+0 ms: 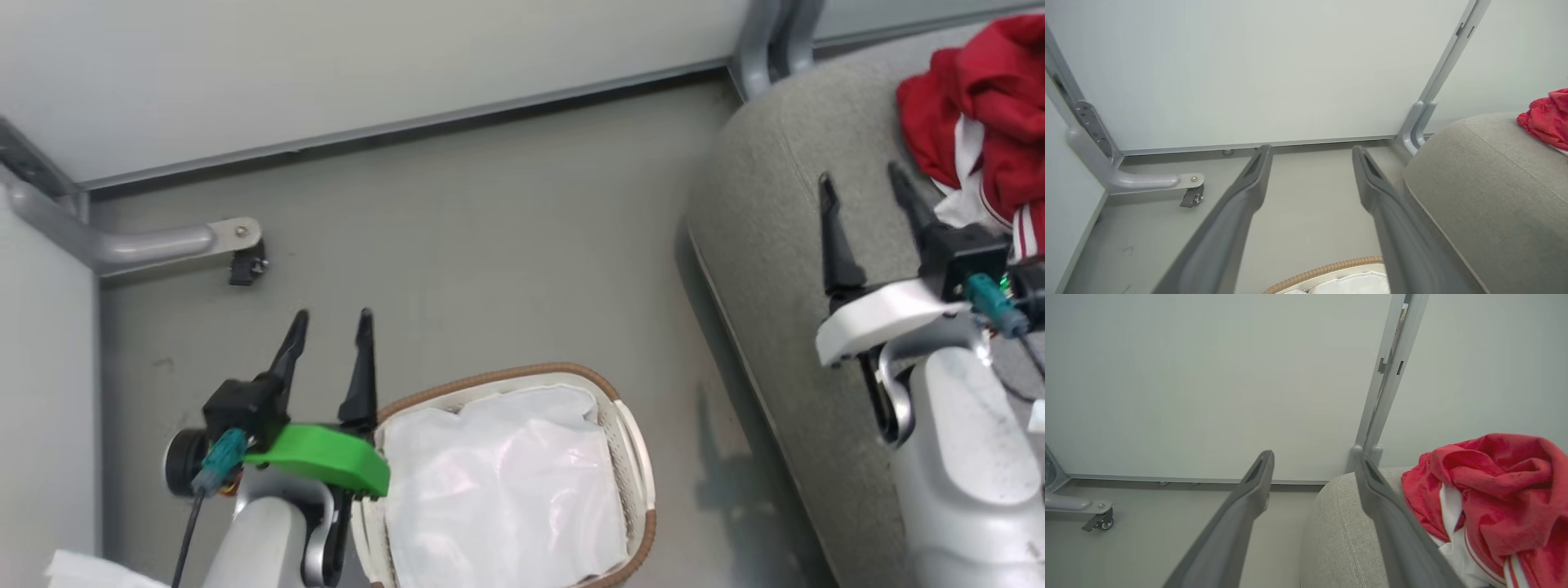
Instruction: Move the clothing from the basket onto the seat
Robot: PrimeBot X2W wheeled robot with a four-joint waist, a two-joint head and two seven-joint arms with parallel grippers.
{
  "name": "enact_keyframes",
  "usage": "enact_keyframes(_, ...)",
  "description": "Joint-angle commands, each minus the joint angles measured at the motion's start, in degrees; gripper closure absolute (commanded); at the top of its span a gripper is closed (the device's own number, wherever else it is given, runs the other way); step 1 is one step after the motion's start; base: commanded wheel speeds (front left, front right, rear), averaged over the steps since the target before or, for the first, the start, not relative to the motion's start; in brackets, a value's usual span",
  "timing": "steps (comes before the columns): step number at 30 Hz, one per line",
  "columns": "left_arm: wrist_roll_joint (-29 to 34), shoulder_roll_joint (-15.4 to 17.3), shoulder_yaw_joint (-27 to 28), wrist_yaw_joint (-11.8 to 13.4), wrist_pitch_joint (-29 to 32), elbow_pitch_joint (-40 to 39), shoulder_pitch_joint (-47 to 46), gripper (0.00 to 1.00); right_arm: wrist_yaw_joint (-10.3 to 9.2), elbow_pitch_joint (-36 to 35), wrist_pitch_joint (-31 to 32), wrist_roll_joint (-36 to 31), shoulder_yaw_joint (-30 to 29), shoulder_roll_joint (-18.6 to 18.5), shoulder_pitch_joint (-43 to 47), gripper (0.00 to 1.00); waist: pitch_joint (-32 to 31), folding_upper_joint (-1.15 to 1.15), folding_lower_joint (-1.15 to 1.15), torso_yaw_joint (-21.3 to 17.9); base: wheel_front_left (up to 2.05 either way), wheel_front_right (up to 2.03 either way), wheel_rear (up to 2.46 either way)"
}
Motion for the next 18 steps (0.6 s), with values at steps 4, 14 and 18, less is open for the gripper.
enact_keyframes(4, 0.85, -0.11, 4.24, 0.76, 0.00, -0.54, 4.33, 0.00, -0.06, -1.96, -0.30, 0.36, 1.98, 1.50, 5.27, 0.00, -5.00, 0.00, 0.00, 4.99, 0.00, 0.00, 0.00)
enact_keyframes(14, 1.03, -0.34, 8.13, 0.38, 0.00, -2.45, 11.45, 0.00, -0.06, -6.64, -0.30, 4.01, 4.52, 2.40, 16.20, 0.00, -8.30, 0.00, 0.00, 7.69, 0.00, 0.00, 0.00)
enact_keyframes(18, 0.27, -0.33, 7.48, 0.83, 0.00, -3.01, 13.18, 0.00, -0.06, -7.73, -0.30, 5.75, 4.88, 2.41, 19.55, 0.00, -8.98, 0.00, 0.00, 8.44, 0.00, 0.00, 0.00)
